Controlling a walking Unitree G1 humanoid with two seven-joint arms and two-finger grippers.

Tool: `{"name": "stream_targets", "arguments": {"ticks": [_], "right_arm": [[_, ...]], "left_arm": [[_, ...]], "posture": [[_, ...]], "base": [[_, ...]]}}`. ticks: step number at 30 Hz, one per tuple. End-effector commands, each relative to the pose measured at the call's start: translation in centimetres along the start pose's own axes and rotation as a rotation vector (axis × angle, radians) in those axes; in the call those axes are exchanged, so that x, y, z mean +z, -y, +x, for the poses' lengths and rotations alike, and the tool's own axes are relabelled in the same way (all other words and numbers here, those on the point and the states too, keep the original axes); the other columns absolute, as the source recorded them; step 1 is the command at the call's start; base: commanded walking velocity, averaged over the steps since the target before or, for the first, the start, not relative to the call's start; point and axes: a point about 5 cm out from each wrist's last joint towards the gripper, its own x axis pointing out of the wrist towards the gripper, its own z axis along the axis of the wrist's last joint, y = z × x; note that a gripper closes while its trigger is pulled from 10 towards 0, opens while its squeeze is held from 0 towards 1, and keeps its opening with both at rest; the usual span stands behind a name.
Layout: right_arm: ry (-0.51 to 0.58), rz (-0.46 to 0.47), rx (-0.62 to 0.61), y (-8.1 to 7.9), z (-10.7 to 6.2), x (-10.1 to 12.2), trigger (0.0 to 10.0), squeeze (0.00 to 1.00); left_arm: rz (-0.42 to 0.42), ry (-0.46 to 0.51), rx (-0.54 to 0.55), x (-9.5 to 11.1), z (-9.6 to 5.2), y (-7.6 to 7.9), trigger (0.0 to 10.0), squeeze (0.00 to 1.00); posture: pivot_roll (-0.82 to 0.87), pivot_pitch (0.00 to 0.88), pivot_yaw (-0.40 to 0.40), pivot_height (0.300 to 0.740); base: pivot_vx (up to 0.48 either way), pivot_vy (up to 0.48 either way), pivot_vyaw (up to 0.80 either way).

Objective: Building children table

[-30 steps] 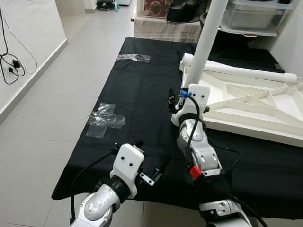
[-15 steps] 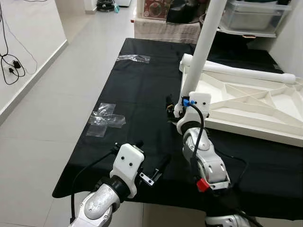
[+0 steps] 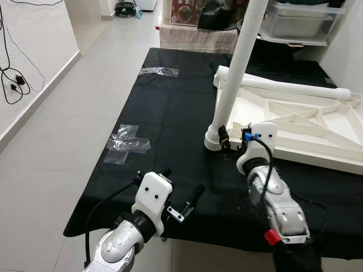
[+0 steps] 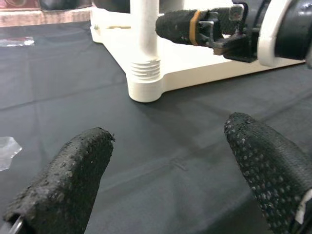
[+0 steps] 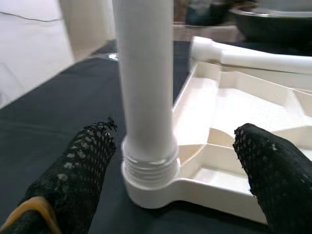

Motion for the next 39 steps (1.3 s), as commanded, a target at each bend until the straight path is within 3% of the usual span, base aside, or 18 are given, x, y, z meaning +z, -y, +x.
{"name": "stream_targets", "arguments": {"ticks": [1, 11, 16, 22, 29, 39], "right_arm": [[0.012, 0.042, 0.074, 1.3, 0.5, 0.2, 10.0, 0.0], [0.019, -0.05, 0.255, 5.7, 2.2, 3.0, 10.0, 0.0], [0.017, -0.035, 0.38, 7.4, 2.4, 4.6, 10.0, 0.0], [0.003, -0.032, 0.544, 8.3, 2.8, 5.6, 10.0, 0.0], [0.015, -0.037, 0.523, 8.1, 4.3, 6.3, 10.0, 0.0], [0.02, -0.043, 0.528, 8.0, 4.8, 6.6, 10.0, 0.0]], "left_arm": [[-0.003, -0.007, -0.01, -0.3, 0.0, 0.3, 10.0, 0.0], [0.005, -0.003, -0.007, -0.2, -0.1, 0.2, 10.0, 0.0], [0.007, -0.005, -0.006, -0.2, -0.1, 0.2, 10.0, 0.0], [0.016, -0.002, 0.0, -0.1, 0.1, 0.2, 10.0, 0.0], [0.022, -0.005, 0.001, 0.0, -0.1, 0.2, 10.0, 0.0], [0.021, -0.003, 0.001, 0.0, -0.1, 0.2, 10.0, 0.0]], "posture": [[0.09, 0.113, -0.057, 0.74], [0.1, 0.114, -0.069, 0.74], [0.1, 0.119, -0.068, 0.74], [0.1, 0.124, -0.068, 0.74], [0.11, 0.132, -0.075, 0.74], [0.11, 0.135, -0.076, 0.74]], "base": [[0.0, 0.0, 0.0], [0.0, 0.0, 0.0], [0.0, 0.0, 0.0], [0.0, 0.0, 0.0], [0.0, 0.0, 0.0], [0.0, 0.0, 0.0]]}}
